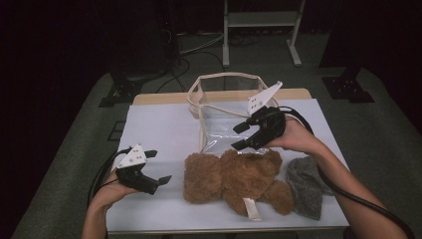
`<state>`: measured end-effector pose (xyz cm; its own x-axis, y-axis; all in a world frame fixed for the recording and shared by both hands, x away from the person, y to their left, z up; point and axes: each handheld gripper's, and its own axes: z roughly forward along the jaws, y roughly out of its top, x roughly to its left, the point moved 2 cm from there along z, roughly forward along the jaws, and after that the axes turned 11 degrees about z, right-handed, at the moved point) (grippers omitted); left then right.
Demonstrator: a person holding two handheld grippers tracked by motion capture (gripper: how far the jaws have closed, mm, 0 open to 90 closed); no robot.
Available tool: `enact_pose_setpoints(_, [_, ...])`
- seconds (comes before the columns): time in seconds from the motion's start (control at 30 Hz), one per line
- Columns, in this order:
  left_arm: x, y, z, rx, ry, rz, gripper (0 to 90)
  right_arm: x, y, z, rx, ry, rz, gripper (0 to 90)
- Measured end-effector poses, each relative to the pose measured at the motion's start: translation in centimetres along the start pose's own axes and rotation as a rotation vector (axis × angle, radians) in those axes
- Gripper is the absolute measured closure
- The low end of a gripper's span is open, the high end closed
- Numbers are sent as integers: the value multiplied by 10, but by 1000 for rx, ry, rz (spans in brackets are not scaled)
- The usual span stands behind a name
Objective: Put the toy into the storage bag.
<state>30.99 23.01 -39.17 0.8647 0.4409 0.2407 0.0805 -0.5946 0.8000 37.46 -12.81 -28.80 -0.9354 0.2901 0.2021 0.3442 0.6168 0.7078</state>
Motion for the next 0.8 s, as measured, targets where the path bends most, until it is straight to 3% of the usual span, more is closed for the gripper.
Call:
enact_pose_setpoints(0.43, [-4, 2, 6, 16, -9, 13, 31, 10, -30, 26, 75, 34, 27, 300])
enact_pose_setpoints(0.8, [-5, 2, 8, 23, -17, 14, 31, 10, -44, 44, 99, 48, 29, 260])
